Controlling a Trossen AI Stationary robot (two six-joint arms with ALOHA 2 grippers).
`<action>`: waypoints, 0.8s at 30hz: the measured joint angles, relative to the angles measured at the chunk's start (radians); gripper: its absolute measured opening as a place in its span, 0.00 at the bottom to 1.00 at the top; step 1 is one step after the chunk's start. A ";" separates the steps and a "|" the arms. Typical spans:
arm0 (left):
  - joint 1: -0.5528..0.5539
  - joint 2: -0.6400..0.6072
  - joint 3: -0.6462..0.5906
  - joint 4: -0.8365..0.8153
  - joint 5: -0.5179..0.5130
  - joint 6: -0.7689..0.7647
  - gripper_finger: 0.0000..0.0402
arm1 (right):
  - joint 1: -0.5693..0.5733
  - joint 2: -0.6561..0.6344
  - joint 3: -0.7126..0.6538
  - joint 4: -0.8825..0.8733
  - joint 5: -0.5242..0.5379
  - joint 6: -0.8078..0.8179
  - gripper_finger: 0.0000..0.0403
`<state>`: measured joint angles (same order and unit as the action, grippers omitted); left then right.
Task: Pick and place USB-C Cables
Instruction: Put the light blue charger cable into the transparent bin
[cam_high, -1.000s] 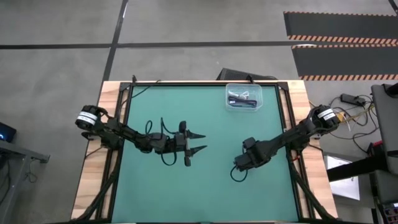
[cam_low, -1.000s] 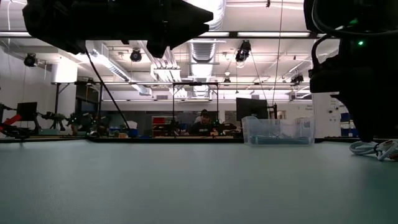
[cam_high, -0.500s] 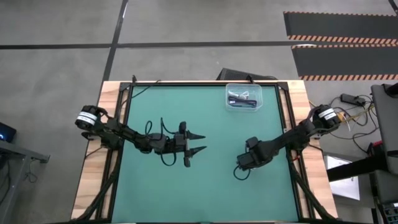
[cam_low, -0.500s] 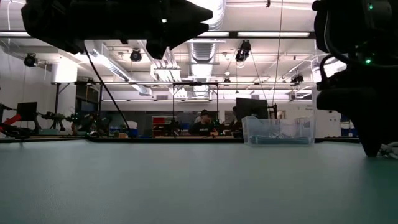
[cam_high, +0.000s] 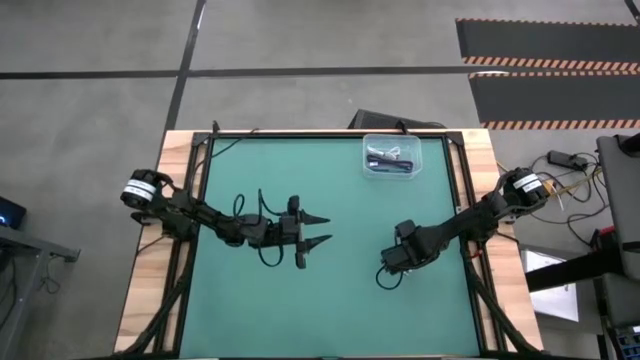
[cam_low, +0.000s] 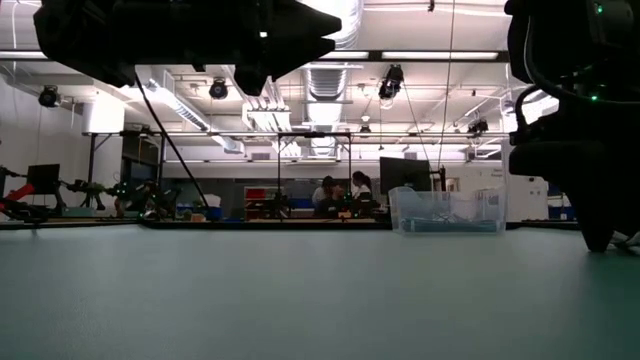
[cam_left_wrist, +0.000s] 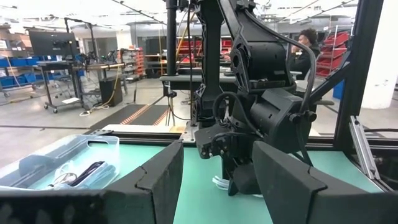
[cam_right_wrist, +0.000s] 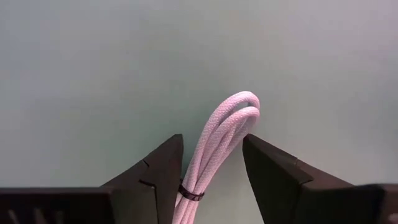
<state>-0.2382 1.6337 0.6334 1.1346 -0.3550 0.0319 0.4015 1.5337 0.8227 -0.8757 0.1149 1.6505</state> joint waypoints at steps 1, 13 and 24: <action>0.000 0.000 0.000 0.000 0.000 0.000 0.44 | 0.000 0.000 0.000 0.001 0.000 0.000 0.40; 0.000 0.000 -0.001 0.000 0.000 0.000 0.44 | 0.000 0.001 -0.001 0.038 0.001 -0.003 0.17; 0.000 0.000 -0.001 0.000 0.000 0.001 0.44 | -0.001 -0.020 0.002 0.026 0.000 -0.039 0.07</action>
<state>-0.2382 1.6337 0.6323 1.1343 -0.3550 0.0326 0.4004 1.5140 0.8246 -0.8495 0.1147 1.6113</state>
